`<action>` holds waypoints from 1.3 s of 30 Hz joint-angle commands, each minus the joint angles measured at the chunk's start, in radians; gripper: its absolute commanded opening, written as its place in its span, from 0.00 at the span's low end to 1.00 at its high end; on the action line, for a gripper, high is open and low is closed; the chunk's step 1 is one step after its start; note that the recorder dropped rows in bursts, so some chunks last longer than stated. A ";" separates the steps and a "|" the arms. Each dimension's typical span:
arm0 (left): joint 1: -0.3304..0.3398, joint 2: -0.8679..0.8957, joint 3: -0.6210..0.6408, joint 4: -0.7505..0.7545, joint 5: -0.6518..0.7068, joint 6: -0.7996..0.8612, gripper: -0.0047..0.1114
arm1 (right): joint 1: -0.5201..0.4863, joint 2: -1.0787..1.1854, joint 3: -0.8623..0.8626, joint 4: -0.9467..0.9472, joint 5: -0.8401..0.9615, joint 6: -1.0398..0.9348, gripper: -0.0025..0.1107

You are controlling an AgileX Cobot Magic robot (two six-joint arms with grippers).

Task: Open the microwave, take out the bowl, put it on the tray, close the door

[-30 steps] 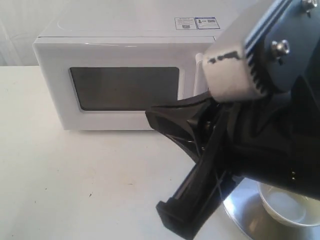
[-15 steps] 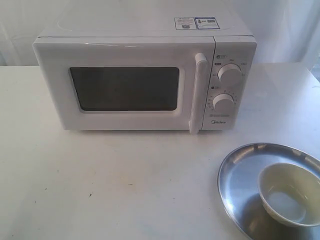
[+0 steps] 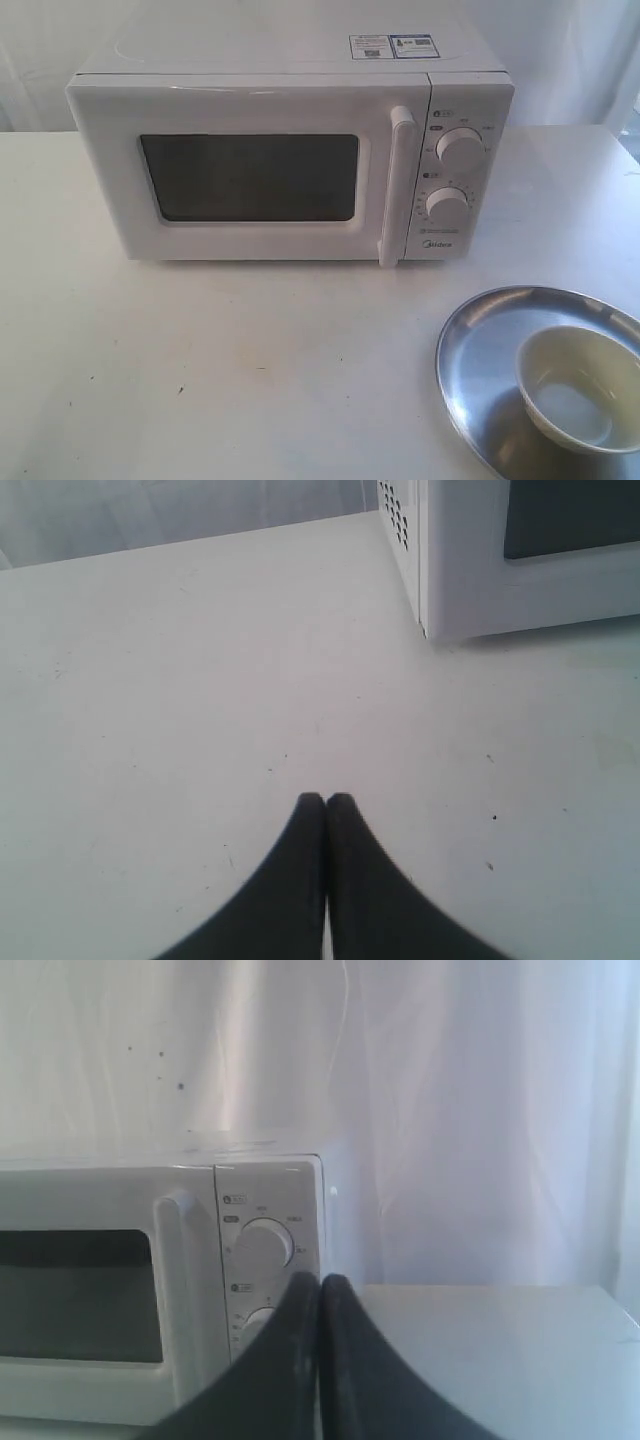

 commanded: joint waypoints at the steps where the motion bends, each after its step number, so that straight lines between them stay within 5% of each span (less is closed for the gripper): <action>1: -0.001 -0.002 -0.001 -0.004 -0.002 -0.006 0.04 | -0.010 -0.007 0.006 -0.014 0.062 -0.025 0.02; 12: -0.001 -0.002 -0.001 -0.004 -0.002 -0.006 0.04 | -0.010 -0.007 0.006 0.038 0.163 -0.142 0.02; 21: -0.001 -0.002 -0.001 -0.004 -0.002 -0.006 0.04 | -0.013 -0.007 0.006 0.701 0.195 -0.829 0.02; 39: -0.001 -0.002 -0.001 -0.004 -0.002 -0.006 0.04 | -0.013 -0.007 0.006 0.903 0.225 -1.034 0.02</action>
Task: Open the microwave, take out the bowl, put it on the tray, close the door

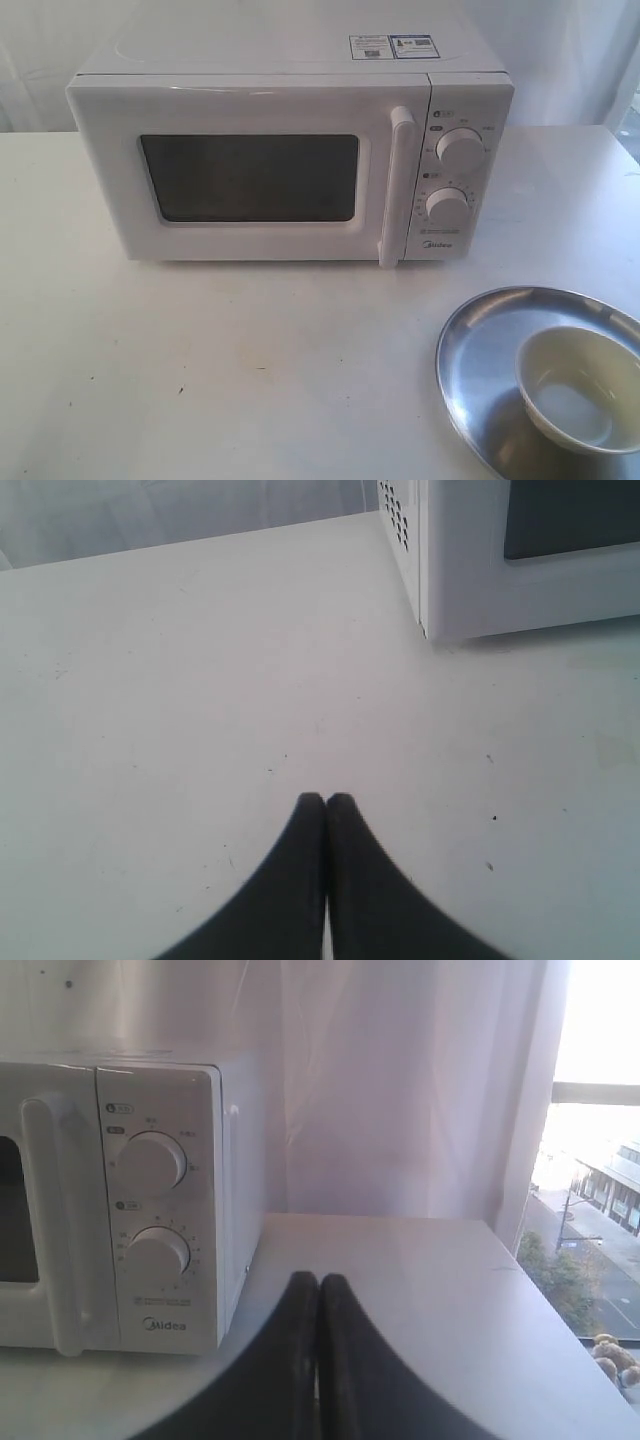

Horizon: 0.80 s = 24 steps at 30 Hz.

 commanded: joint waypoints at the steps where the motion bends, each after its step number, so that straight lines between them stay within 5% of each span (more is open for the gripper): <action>1: -0.001 -0.002 -0.001 -0.004 -0.002 -0.006 0.04 | -0.011 -0.007 0.004 0.006 0.022 -0.015 0.02; 24: -0.001 -0.002 -0.001 -0.004 -0.002 -0.006 0.04 | -0.011 -0.007 0.004 0.006 0.040 -0.015 0.02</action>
